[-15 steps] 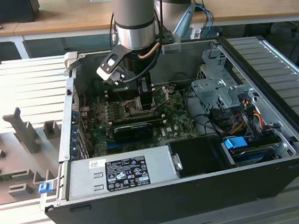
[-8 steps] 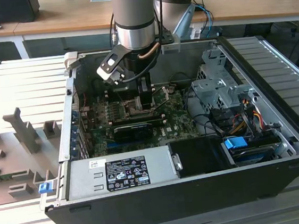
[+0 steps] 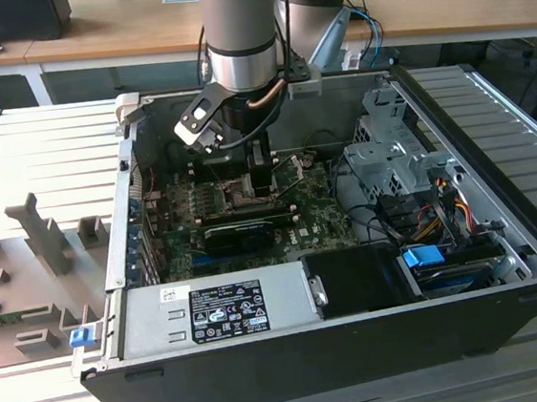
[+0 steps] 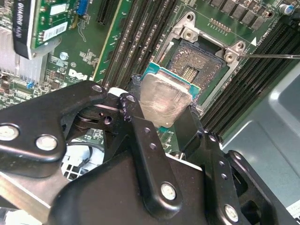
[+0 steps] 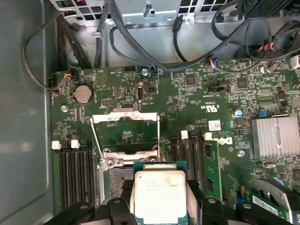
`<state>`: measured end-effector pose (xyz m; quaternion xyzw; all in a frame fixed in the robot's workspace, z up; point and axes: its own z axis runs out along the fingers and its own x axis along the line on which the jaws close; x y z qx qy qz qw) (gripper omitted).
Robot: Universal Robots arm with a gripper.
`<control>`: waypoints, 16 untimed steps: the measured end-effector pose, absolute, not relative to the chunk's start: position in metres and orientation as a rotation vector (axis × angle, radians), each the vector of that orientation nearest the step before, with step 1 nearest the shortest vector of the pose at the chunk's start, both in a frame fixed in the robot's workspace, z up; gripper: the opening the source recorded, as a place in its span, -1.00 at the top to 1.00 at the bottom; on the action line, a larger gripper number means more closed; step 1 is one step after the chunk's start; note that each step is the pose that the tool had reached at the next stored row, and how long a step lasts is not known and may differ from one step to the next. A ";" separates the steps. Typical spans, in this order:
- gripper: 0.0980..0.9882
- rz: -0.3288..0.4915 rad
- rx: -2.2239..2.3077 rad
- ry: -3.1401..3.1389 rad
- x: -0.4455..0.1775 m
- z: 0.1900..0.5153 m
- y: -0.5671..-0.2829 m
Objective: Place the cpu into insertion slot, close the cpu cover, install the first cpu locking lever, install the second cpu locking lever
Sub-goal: 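Place the cpu into insertion slot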
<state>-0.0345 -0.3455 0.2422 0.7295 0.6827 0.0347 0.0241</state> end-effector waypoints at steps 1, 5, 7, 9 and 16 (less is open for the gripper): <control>0.03 0.107 2.257 2.113 -0.034 0.241 -0.342; 0.03 0.108 2.238 2.134 -0.036 0.237 -0.336; 0.03 0.109 2.227 2.147 -0.038 0.234 -0.336; 0.03 0.110 2.217 2.157 -0.041 0.232 -0.336; 0.03 0.112 2.175 2.202 -0.046 0.224 -0.331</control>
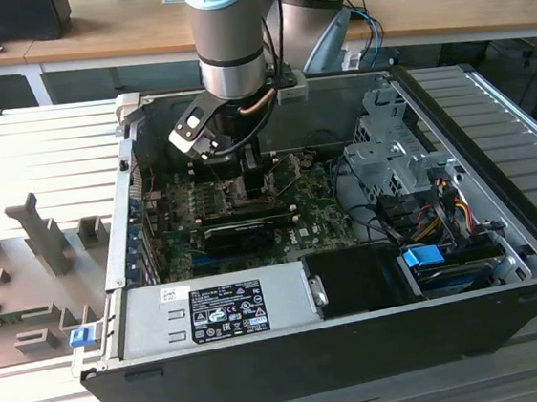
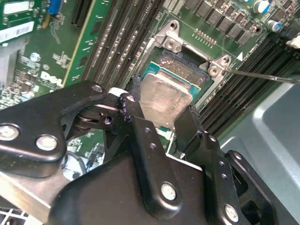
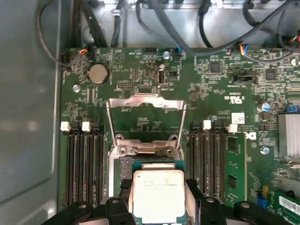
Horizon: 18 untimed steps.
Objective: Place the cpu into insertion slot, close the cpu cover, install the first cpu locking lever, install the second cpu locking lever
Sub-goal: 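Place the cpu into insertion slot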
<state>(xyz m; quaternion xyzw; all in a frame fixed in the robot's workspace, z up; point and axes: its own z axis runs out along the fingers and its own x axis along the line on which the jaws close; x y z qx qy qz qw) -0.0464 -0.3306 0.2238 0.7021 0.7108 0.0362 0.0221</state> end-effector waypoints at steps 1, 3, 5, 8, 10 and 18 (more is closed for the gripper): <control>0.03 0.112 2.175 2.202 -0.047 0.223 -0.330; 0.03 0.112 2.175 2.202 -0.047 0.221 -0.328; 0.03 0.112 2.176 2.201 -0.048 0.219 -0.326; 0.03 0.112 2.184 2.193 -0.050 0.216 -0.325; 0.03 0.111 2.193 2.184 -0.050 0.214 -0.325; 0.03 0.109 2.192 2.183 -0.050 0.206 -0.324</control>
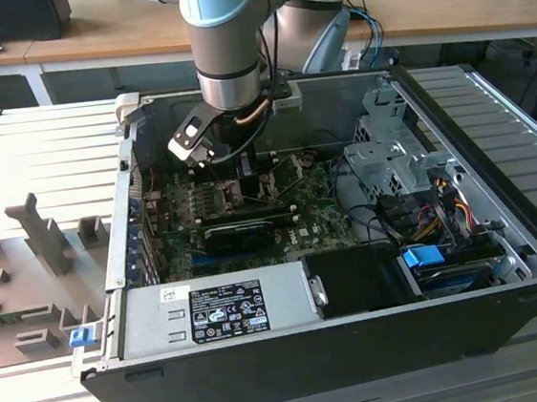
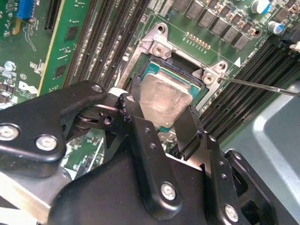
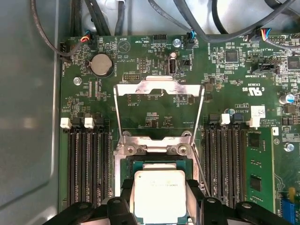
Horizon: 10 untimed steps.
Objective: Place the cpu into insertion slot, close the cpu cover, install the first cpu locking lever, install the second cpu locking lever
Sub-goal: 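Place the cpu into insertion slot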
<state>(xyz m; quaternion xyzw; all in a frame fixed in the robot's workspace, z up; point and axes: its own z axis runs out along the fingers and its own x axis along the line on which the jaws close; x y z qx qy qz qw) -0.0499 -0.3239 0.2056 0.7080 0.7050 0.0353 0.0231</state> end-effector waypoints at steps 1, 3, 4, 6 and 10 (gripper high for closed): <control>0.03 0.108 2.192 2.182 -0.050 0.205 -0.324; 0.03 0.107 2.192 2.181 -0.050 0.204 -0.323; 0.03 0.107 2.192 2.181 -0.050 0.203 -0.323; 0.03 0.107 2.192 2.181 -0.050 0.202 -0.323; 0.03 0.107 2.192 2.181 -0.050 0.202 -0.323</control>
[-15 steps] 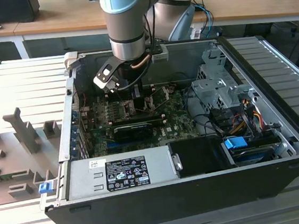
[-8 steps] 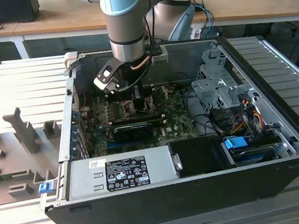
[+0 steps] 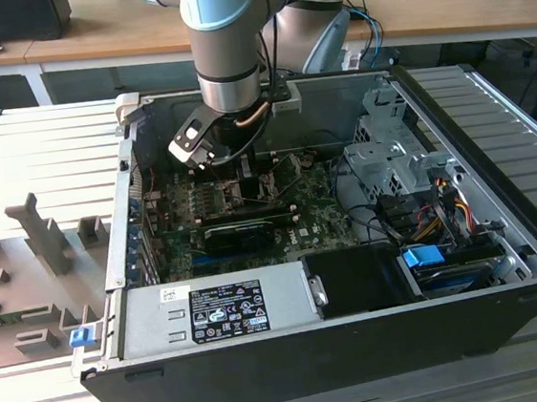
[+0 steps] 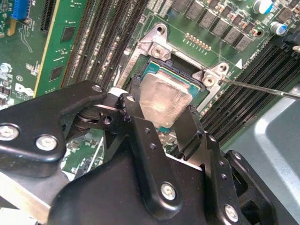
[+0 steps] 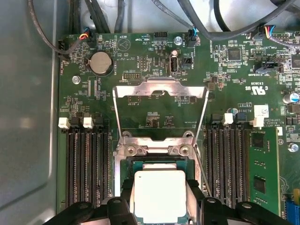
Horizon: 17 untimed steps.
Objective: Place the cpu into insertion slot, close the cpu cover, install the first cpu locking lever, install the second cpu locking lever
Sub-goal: 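Place the cpu into insertion slot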
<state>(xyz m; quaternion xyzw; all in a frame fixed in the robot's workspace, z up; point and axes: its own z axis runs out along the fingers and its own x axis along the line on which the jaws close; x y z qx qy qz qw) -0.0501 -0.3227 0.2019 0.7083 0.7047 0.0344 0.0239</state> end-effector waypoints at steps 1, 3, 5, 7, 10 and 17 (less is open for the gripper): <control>0.03 0.107 2.192 2.181 -0.050 0.202 -0.323; 0.03 0.107 2.192 2.181 -0.050 0.202 -0.323; -0.15 0.107 2.192 2.181 -0.050 0.202 -0.323; -0.15 0.107 2.192 2.181 -0.050 0.202 -0.321; -0.15 0.107 2.192 2.181 -0.050 0.201 -0.319; -0.15 0.105 2.191 2.180 -0.050 0.203 -0.321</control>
